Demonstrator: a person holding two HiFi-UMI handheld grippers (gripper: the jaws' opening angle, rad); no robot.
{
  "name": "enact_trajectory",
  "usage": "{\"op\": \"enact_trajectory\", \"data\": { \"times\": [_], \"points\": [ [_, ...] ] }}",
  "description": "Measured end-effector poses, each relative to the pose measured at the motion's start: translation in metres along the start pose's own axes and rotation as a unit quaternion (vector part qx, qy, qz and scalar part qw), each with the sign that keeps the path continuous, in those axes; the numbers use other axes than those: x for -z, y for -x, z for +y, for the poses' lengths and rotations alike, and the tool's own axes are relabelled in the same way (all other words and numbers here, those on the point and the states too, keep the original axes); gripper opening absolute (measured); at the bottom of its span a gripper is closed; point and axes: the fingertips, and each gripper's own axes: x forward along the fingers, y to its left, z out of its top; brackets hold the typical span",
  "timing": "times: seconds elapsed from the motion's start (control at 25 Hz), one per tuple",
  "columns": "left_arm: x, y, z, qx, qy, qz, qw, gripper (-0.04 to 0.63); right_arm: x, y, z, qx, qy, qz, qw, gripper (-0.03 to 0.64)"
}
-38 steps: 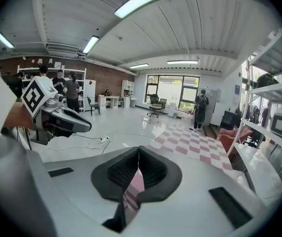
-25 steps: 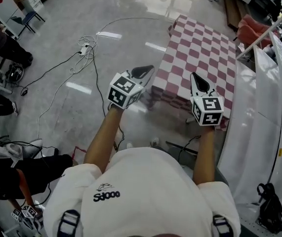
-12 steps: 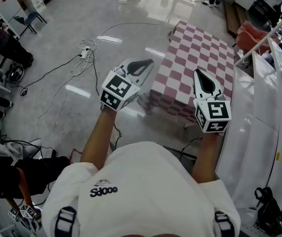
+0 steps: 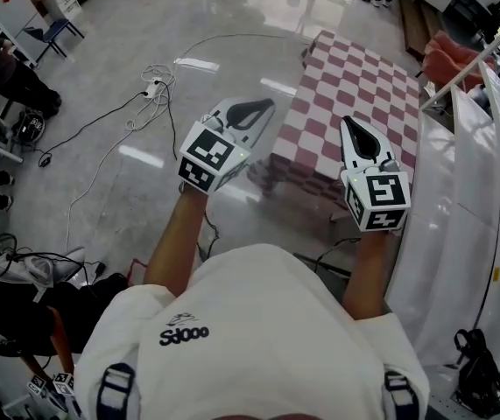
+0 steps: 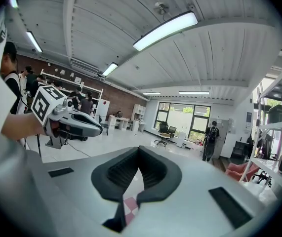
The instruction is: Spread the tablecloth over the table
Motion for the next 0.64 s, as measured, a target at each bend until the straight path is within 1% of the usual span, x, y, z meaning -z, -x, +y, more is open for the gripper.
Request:
{"op": "enact_trajectory", "data": {
  "times": [0.28, 0.64],
  "points": [
    [0.009, -0.001, -0.001, 0.004, 0.008, 0.01, 0.9999, 0.034, 0.007, -0.002, 0.0, 0.001, -0.002, 0.009, 1.0, 0.023],
    [0.016, 0.0, -0.003, 0.009, 0.011, 0.013, 0.9998, 0.034, 0.013, -0.002, 0.003, 0.001, -0.003, 0.016, 1.0, 0.023]
  ]
}}
